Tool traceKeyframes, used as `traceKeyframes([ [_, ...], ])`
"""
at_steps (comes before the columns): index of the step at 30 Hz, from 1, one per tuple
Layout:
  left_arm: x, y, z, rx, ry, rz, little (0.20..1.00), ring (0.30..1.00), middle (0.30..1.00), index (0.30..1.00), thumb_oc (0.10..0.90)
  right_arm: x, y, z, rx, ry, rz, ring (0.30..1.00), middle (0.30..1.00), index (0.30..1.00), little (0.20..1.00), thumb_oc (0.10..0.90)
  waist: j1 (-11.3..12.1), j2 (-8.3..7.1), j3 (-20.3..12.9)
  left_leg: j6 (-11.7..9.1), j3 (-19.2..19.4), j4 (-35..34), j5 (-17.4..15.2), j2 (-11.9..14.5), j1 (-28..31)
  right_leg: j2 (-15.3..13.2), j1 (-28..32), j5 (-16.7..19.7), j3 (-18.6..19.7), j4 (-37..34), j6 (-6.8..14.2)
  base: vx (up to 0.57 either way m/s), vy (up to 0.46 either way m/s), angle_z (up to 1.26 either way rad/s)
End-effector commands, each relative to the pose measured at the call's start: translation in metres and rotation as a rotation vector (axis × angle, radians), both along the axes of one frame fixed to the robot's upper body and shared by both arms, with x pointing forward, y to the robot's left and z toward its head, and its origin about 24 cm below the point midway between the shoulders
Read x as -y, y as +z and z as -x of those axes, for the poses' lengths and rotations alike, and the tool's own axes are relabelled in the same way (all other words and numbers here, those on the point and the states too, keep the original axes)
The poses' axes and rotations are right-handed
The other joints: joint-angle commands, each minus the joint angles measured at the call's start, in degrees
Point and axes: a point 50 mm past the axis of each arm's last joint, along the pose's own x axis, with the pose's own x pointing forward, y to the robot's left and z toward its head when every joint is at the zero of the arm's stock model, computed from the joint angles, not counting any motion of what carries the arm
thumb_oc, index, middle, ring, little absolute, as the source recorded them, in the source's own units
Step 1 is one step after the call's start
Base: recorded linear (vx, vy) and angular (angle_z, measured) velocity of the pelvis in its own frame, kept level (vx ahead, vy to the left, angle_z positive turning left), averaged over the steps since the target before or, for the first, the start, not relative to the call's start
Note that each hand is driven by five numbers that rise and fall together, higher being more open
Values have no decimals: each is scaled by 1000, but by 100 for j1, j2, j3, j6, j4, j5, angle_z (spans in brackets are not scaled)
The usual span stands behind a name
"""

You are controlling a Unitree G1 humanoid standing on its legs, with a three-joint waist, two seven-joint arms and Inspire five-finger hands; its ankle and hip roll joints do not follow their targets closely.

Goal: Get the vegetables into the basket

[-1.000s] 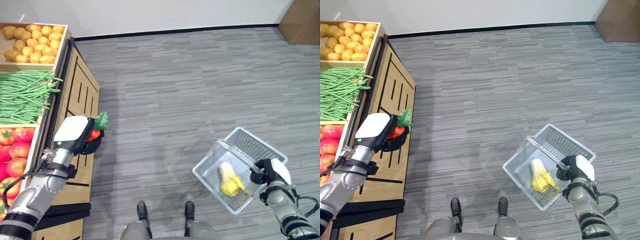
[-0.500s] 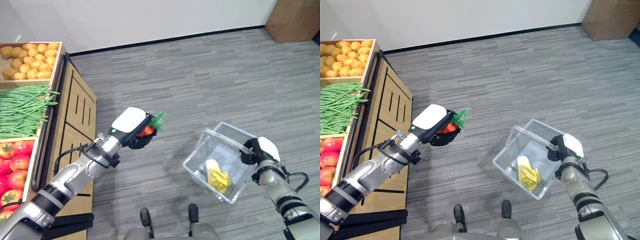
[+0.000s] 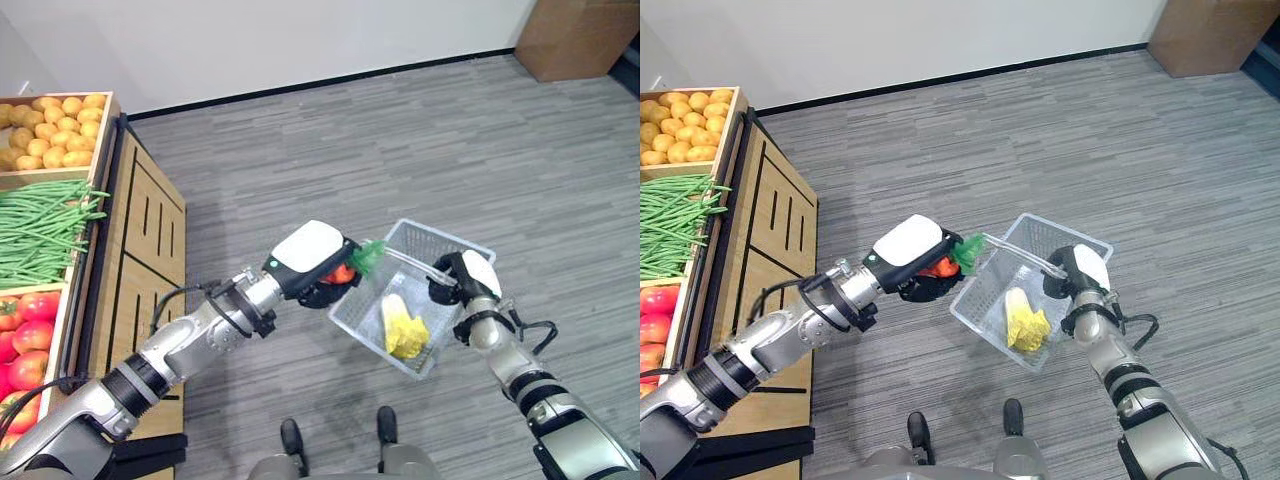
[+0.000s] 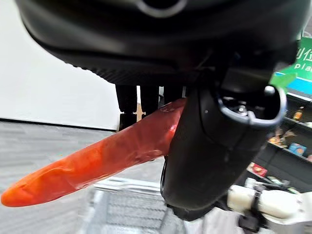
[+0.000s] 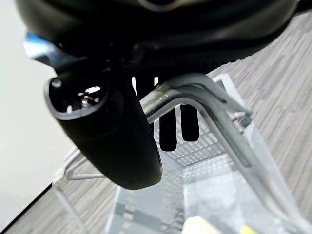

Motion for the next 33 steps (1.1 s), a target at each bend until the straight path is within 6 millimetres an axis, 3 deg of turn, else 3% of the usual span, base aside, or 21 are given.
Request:
traceKeyframes([
  [1,17,34,-7,92,-73,127,300,300,300,300,400,-35,99,-50,430,124,-91,300,300,300,300,400,26,-241,-552,-294,-214,5,-385,151,110,-290,-13,-140,39,-1,457,0,0,0],
  [8,25,19,-12,49,-66,75,300,300,300,300,400,-61,104,-49,445,228,-147,300,300,300,300,400,-22,-256,-576,-299,-164,5,-403,160,149,-277,4,-145,88,-1,452,2,-6,-6],
  [12,25,2,-20,14,-10,26,300,300,300,300,400,-91,106,-43,460,326,-252,300,300,300,300,400,-85,-244,-588,-302,-101,5,-406,176,178,-269,-9,-138,129,-1,451,-3,-11,-9],
  [20,5,-39,-36,-37,192,-80,300,300,300,300,400,-131,114,-26,475,513,-412,300,300,300,300,400,-141,-251,-574,-325,-12,5,-382,224,210,-243,-13,-131,158,-1,428,-2,-7,-4],
  [31,-33,-66,-53,-26,417,-246,300,300,300,300,400,-161,124,3,468,734,-545,300,300,300,300,400,-235,-258,-537,-342,35,5,-366,255,219,-211,-30,-129,193,-1,402,2,-1,-2],
  [32,-35,-68,-54,-24,430,-266,380,380,380,380,457,-164,126,6,470,759,-553,300,300,300,300,400,-243,-258,-534,-343,51,5,-365,257,224,-205,-36,-128,211,-1,401,0,0,-5],
  [33,-38,-70,-55,-18,450,-278,632,632,632,632,637,-168,129,9,472,788,-560,300,300,300,300,400,-251,-262,-525,-348,68,5,-359,264,219,-200,-45,-126,228,-1,400,-6,-6,-5],
])
